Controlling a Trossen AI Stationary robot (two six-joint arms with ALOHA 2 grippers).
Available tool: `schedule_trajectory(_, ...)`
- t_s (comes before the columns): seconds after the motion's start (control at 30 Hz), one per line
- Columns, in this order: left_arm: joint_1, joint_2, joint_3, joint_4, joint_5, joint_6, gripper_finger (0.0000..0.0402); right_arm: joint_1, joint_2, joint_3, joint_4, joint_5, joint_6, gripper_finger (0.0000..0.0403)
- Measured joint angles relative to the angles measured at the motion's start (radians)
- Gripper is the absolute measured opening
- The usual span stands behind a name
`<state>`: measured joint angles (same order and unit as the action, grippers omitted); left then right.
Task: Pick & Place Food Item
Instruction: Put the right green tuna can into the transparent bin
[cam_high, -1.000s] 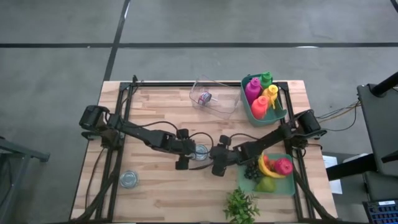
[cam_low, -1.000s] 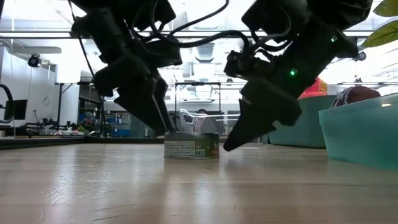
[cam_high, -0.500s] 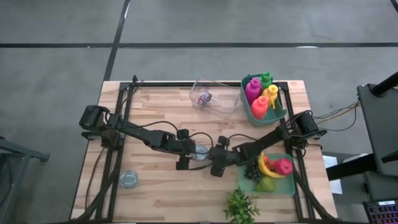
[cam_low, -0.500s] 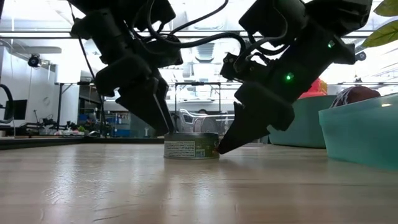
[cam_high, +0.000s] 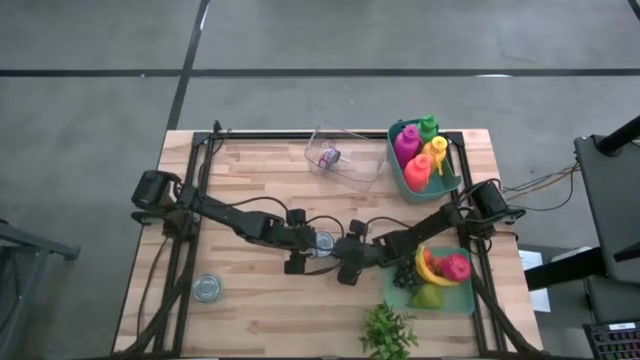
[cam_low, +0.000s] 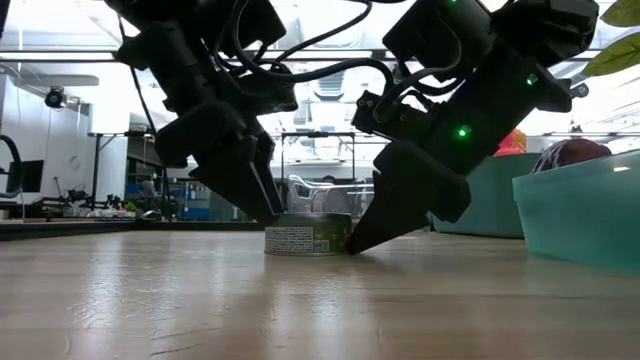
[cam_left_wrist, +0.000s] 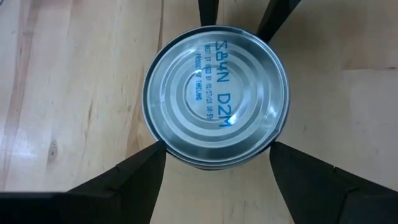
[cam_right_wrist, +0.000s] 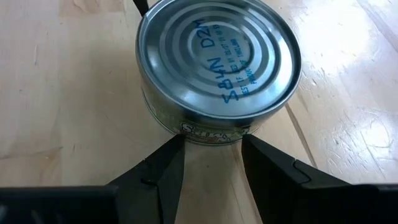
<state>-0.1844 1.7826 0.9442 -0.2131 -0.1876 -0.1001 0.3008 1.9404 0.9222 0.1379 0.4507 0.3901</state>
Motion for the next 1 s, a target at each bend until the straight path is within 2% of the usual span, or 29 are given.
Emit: schedule_trajectory(1.0,0.001,0.001,-0.002,-0.005,0.004,0.000,0.0289,0.003,-0.002,0.018,0.016,0.047,-0.069,0.0157)
